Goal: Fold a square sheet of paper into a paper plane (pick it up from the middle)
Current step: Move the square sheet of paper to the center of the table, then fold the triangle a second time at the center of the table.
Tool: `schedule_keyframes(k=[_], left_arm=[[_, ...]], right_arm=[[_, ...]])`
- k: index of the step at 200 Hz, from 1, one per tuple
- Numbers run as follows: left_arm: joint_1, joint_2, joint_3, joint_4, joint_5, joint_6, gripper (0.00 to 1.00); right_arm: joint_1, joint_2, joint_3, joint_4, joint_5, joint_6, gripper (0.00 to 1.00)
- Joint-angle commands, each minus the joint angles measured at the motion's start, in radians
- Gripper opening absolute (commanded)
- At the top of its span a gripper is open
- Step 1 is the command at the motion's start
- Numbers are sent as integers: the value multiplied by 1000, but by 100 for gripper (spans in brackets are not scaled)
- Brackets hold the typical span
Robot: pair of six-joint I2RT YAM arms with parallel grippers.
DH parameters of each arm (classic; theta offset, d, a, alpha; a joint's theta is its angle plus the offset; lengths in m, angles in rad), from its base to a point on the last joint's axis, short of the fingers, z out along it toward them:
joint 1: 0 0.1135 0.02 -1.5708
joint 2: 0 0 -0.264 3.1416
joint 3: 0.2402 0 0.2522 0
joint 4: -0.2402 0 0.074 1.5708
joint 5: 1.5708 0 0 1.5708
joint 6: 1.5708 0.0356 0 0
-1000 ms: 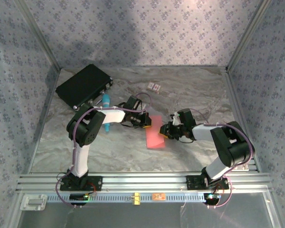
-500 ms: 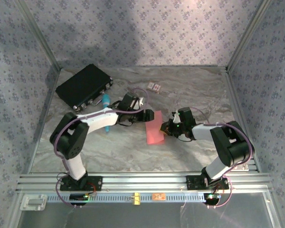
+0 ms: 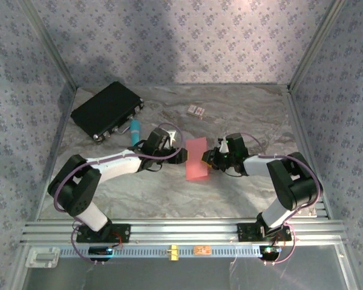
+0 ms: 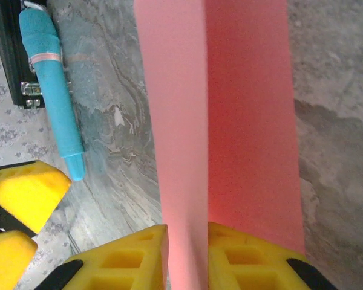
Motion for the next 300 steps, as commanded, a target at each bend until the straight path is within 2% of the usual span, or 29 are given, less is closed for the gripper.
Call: schedule_keyframes(k=[1,33,87,139,241,276,300], left_arm=[[-30,-27,-24,75,55,42,62],[-138,-21,-15,26,-70,174,66],[-332,41,69,-71,-321,345,72],[-436,136,153,-137,-429,466,74],[-463,216,189,-128,-535,512,76],[-463,229,190,-116,-538,509,71],[-464,230,189,-116,-545,511,61]], right_arm=[[-13,43,49,-76,-71,-88,20],[-33,73,63,-101,-97,-114,14],[-49,68,64,-118,-123,-128,13],[-53,66,66,-116,-132,-125,13],[-54,52,63,-117,-135,-120,14],[-56,50,64,-116,-137,-117,14],[-56,45,62,-118,-137,-118,14]])
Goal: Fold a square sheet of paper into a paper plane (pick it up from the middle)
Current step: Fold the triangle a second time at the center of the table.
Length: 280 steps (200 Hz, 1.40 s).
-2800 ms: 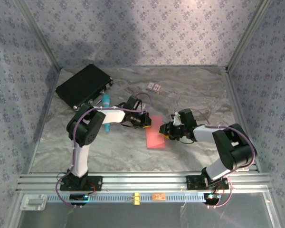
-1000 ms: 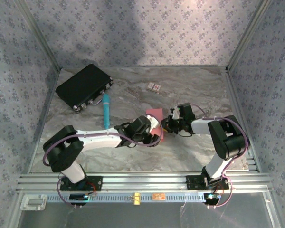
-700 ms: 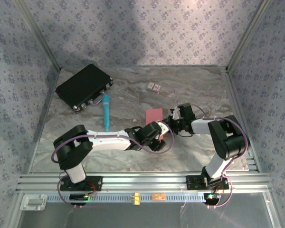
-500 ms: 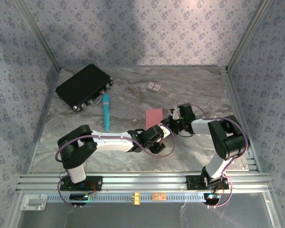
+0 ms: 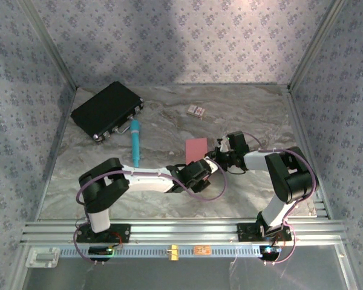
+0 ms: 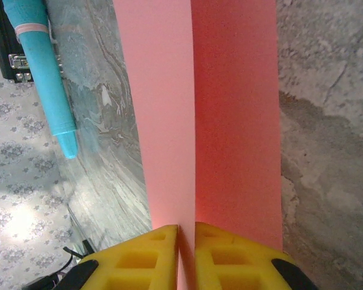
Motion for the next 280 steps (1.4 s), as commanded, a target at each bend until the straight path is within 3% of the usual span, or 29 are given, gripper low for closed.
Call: schedule_keyframes(k=[1,95,193,225,255,280], left_arm=[[-11,16,19,4,-22,11,60],[-10,14,18,6,-19,9,25],[-8,-7,23,-9,13,-7,1],[25,-50,10,-13,117,-59,0],[95,-92,-11,10,298,-148,0],[142,-112,-25,29,418,-206,0]], right_arm=[[-5,-15,16,-18,-23,-13,14],[-9,-23,15,-21,-18,-12,15],[-16,-37,10,-28,-3,-13,17],[-37,-92,-7,-60,35,-20,24],[-76,-186,-34,-149,111,-44,40],[-108,-280,-64,-224,179,-52,41]])
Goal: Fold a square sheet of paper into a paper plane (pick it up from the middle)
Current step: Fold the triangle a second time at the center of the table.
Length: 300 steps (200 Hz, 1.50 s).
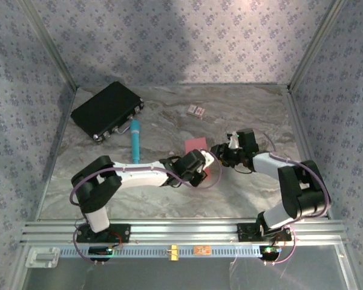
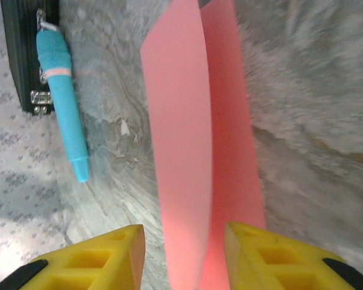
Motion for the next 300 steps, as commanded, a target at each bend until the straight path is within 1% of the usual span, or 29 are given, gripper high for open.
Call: schedule_keyframes(k=[1,16,33,57,76,116,157,185,228,288,300], left_arm=[[38,-49,-21,23,167,-85,0],[56,-52,-21,30,221,-104,0],[73,-49,-19,36,260,-120,0],[100,-53,-42,72,307,-156,0],[120,-59,-62,100,311,-177,0],[132,-53,-63,102,312,-175,0],[134,-36,-56,106,312,-175,3],[134,-18,-44,101,311,-169,8],[133,-1,-36,110,304,-172,14],[137,26,-26,130,308,-175,16],[137,30,-25,131,311,-175,12]], right_arm=[[-26,-83,-31,-120,91,-26,41],[-33,-133,-48,-151,105,-34,41],[-30,-165,-68,-152,87,-29,39],[-12,-162,-85,-128,32,-25,28],[23,-139,-77,-119,3,-25,18],[88,-80,-60,-70,-13,-11,11],[111,-54,-54,-31,-17,15,11],[113,-39,-49,-5,-50,23,11],[114,-33,-48,-3,-52,22,11],[114,-19,-43,0,-65,20,11],[112,-17,-43,-1,-64,20,11]])
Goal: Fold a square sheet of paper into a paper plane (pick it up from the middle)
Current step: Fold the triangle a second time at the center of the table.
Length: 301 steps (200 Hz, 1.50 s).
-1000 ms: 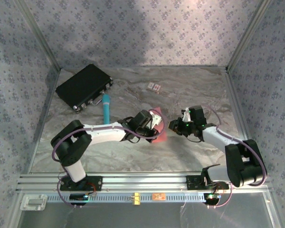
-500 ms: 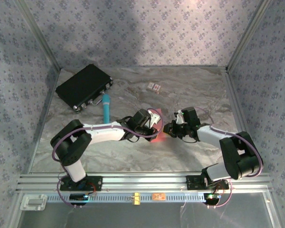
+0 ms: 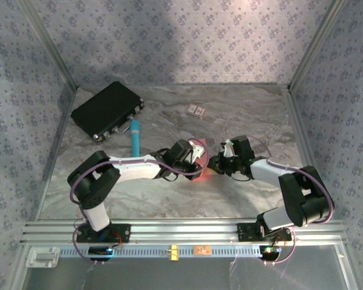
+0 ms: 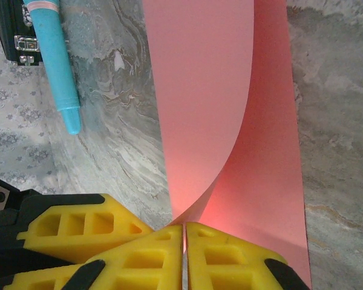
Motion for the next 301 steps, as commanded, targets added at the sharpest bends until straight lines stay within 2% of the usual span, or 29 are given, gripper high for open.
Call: schedule_keyframes(k=[1,58,103,131,197,273,301], left_arm=[[4,21,38,25,19,-4,11],[5,37,49,30,24,-2,12],[15,32,43,32,34,-5,0],[19,24,35,34,48,-14,0],[26,25,27,38,59,-33,0],[30,27,24,33,57,-39,0],[37,29,21,27,59,-43,0]], right_arm=[[5,17,26,3,-25,7,11],[4,25,26,0,-26,3,11],[4,23,24,-45,23,-15,11],[16,21,36,-107,93,-37,10],[49,47,41,-86,165,-15,5],[54,99,38,-34,132,-2,5],[53,108,45,-112,191,-36,4]])
